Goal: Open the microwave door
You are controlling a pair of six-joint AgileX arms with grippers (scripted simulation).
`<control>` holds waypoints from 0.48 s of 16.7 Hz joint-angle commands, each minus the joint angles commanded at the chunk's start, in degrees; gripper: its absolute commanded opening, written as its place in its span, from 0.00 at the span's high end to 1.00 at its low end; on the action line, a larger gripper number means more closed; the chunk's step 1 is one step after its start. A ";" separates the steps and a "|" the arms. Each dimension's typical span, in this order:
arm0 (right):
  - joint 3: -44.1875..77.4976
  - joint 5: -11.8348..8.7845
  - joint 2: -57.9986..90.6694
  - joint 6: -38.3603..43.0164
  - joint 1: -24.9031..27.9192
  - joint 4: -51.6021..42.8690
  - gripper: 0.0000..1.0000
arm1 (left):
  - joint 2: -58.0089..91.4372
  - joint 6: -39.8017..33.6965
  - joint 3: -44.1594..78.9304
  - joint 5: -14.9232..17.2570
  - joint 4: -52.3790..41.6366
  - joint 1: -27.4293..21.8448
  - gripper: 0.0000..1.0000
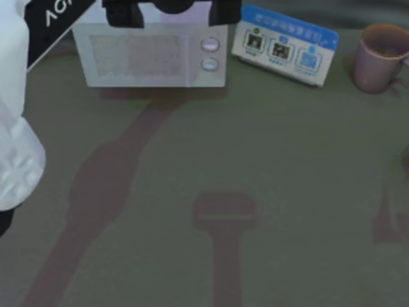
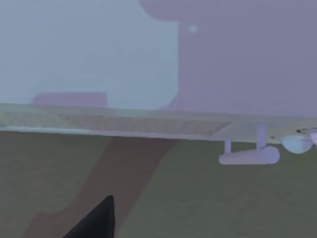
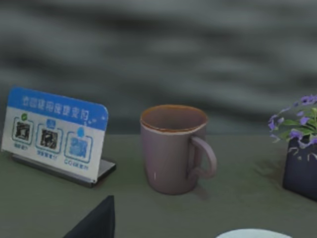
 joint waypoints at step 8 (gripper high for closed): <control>0.00 0.00 0.00 0.00 0.00 0.00 0.00 | 4.36 1.67 -3.15 0.86 8.18 1.77 0.00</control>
